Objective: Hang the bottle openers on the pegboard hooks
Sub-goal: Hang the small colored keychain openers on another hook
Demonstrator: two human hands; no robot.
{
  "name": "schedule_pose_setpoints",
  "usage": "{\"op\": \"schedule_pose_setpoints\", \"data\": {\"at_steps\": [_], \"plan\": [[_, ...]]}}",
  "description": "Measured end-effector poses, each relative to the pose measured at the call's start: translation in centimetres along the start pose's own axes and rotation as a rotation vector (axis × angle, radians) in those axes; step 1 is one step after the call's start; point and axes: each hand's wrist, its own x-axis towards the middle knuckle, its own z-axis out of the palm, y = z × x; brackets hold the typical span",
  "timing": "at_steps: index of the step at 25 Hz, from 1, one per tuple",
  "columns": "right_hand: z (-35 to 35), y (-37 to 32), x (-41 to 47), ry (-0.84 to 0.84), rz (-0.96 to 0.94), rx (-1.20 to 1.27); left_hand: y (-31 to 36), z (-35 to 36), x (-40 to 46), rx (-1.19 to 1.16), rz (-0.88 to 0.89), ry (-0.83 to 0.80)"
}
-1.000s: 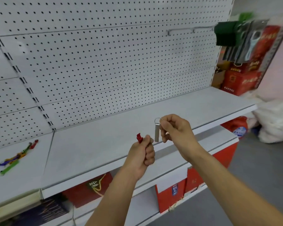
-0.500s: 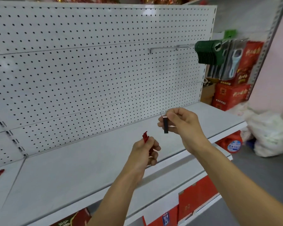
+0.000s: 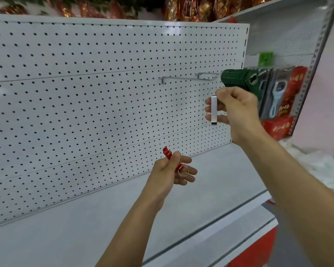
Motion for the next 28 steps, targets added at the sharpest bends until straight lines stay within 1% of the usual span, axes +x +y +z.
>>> {"op": "schedule_pose_setpoints", "data": {"at_steps": [2, 5, 10, 17, 20, 22, 25, 27, 28], "plan": [[0.1, -0.6, 2.5, 0.021, -0.044, -0.024, 0.5, 0.4, 1.7, -0.045, 0.025, 0.001], [0.2, -0.4, 5.4, 0.046, -0.057, -0.048, 1.3, 0.6, 3.8, -0.067, 0.055, 0.019], [0.4, 1.2, 7.3, -0.040, -0.029, -0.105, 2.0, 1.1, 5.2, -0.115, 0.086, 0.082], [2.2, 2.7, 10.2, -0.148, 0.032, -0.090, 3.8, 1.5, 6.0, -0.261, 0.096, 0.156], [2.7, 3.2, 11.1, -0.198, 0.035, -0.062, 4.8, 1.9, 6.1, -0.367, 0.084, 0.169], [2.9, 3.4, 11.8, -0.213, 0.033, -0.061, 5.4, 2.2, 6.2, -0.424, 0.077, 0.184], [3.1, 3.9, 12.7, -0.233, 0.037, -0.054, 5.7, 2.7, 6.2, -0.438, 0.076, 0.226], [3.0, 4.6, 12.9, -0.212, 0.023, -0.062, 5.8, 3.0, 6.1, -0.438, 0.076, 0.252], [2.7, 5.0, 12.6, -0.187, -0.015, -0.093, 5.8, 3.2, 6.1, -0.436, 0.077, 0.263]]}}
